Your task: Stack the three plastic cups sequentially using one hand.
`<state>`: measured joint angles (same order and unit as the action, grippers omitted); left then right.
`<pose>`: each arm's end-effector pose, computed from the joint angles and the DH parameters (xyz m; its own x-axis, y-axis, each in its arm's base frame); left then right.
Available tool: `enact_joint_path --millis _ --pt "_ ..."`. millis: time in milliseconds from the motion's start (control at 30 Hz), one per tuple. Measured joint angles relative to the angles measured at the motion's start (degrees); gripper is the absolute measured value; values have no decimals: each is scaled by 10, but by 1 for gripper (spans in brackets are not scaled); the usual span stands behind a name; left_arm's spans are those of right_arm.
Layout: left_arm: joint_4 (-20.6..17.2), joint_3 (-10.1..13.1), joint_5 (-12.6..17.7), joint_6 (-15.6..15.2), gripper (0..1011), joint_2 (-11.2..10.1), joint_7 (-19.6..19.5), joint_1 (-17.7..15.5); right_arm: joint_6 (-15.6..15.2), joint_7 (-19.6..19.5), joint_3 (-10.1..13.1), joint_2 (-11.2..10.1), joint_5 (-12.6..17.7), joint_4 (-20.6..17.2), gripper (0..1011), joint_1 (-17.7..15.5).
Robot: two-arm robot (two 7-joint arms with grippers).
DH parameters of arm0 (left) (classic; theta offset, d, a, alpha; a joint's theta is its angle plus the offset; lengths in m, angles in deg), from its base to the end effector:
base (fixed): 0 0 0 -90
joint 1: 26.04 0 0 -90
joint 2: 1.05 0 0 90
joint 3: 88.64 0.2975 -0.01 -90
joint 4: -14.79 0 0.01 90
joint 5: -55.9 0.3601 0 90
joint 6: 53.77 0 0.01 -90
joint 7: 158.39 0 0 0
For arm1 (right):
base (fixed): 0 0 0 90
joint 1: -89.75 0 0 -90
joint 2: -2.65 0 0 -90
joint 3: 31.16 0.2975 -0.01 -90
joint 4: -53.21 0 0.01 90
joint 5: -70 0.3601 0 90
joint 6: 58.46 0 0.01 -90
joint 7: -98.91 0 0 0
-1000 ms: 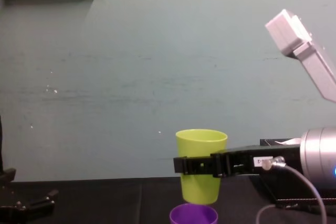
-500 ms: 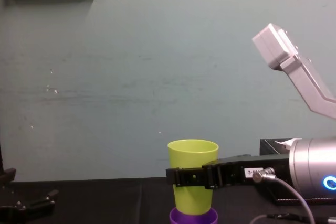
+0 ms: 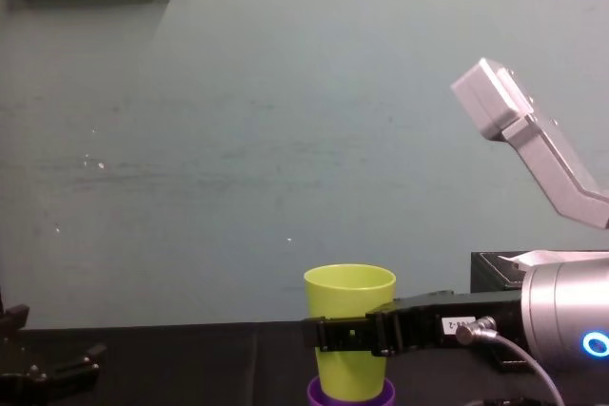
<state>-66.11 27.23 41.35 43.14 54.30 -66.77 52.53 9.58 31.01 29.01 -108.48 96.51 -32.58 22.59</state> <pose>0.4078 0.0734 -0.3182 0.2924 0.8802 0.3737 -0.9552 0.2874 0.0703 0.4498 0.0546 -0.2266 0.7304 -0.6802 -0.0628 0.6443 0.7165 -0.2674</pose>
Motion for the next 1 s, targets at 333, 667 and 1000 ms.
enact_joint_path --millis 333,667,1000 --pt "0 0 0 0 1000 0 0 0 3 -2 -5 1 -5 10 733 3" --pt "0 0 0 0 1000 0 0 0 3 -2 -7 4 -9 18 733 5" --pt "0 0 0 0 1000 0 0 0 5 0 -8 7 -9 23 733 4"
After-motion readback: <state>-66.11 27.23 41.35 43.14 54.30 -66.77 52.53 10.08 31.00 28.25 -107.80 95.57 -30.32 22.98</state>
